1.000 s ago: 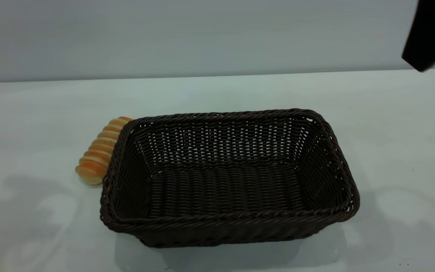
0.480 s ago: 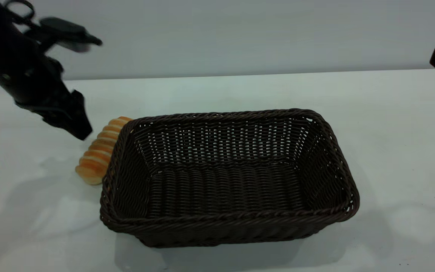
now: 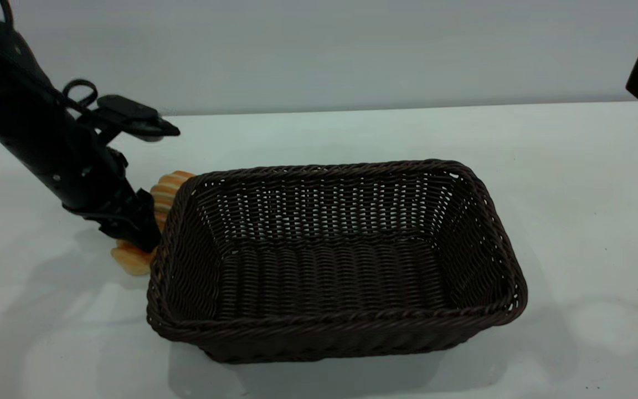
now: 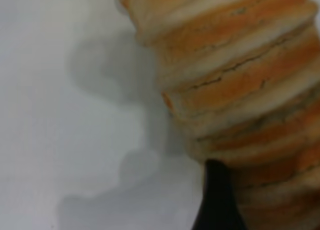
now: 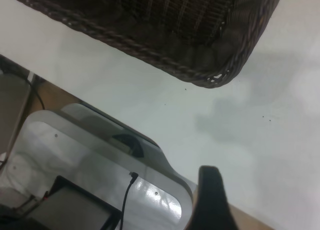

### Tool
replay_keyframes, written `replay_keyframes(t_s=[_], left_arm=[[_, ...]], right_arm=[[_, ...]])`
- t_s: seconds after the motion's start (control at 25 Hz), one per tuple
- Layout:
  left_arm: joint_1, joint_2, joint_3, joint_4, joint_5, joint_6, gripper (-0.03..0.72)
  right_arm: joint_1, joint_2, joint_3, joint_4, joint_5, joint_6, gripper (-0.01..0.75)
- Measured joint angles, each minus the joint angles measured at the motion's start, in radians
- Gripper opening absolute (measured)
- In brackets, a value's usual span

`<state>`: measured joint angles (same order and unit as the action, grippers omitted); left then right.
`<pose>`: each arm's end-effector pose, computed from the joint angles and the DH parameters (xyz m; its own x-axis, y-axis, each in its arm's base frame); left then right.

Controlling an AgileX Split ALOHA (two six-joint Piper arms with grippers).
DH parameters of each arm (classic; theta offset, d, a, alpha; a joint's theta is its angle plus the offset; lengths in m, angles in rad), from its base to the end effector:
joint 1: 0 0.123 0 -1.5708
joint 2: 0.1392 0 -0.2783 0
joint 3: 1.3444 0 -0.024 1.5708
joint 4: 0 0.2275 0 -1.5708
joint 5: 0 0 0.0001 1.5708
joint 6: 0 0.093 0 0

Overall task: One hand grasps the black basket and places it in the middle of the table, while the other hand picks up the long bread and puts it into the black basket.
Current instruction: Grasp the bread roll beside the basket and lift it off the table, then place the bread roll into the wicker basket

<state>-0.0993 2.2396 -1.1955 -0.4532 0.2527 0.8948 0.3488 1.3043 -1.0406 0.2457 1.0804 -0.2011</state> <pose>0.3836 -0.0485 0.0575 -0.7673 0.5147 -0.3826 0.5299 0.8449 0.0739 0.2017 0.0946 0.2967 -0.8537 -0.3972 -0.3367 -0.4714 0.8642 0.1757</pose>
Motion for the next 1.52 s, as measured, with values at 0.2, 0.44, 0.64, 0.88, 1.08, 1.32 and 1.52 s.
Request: replay_keyframes(t_s=[0.2, 0.44, 0.64, 0.88, 1.08, 1.32, 1.52], left_arm=[[0.000, -0.022, 0.000, -0.003, 0.009, -0.012, 0.281], [-0.004, -0.203, -0.025, -0.017, 0.041, -0.024, 0.078], [-0.035, -0.347, -0.029, -0.090, 0.117, -0.018, 0.077], [-0.132, -0.369, -0.029, -0.095, 0.360, 0.054, 0.076], [-0.252, -0.367, -0.029, -0.096, 0.468, 0.067, 0.076], [-0.337, -0.328, -0.029, -0.135, 0.450, 0.071, 0.076], [-0.344, -0.303, -0.029, -0.156, 0.436, 0.071, 0.116]], right_arm=[[0.000, 0.000, 0.000, 0.000, 0.000, 0.017, 0.578], [0.000, 0.000, 0.000, 0.000, -0.001, 0.019, 0.578], [0.000, 0.000, 0.001, 0.002, -0.001, 0.019, 0.578], [0.000, 0.000, 0.001, 0.002, -0.003, 0.019, 0.569], [0.000, 0.000, 0.001, 0.002, -0.006, 0.019, 0.567], [0.000, 0.000, 0.001, 0.002, -0.007, 0.019, 0.567], [0.000, 0.000, 0.001, 0.002, -0.007, 0.019, 0.567]])
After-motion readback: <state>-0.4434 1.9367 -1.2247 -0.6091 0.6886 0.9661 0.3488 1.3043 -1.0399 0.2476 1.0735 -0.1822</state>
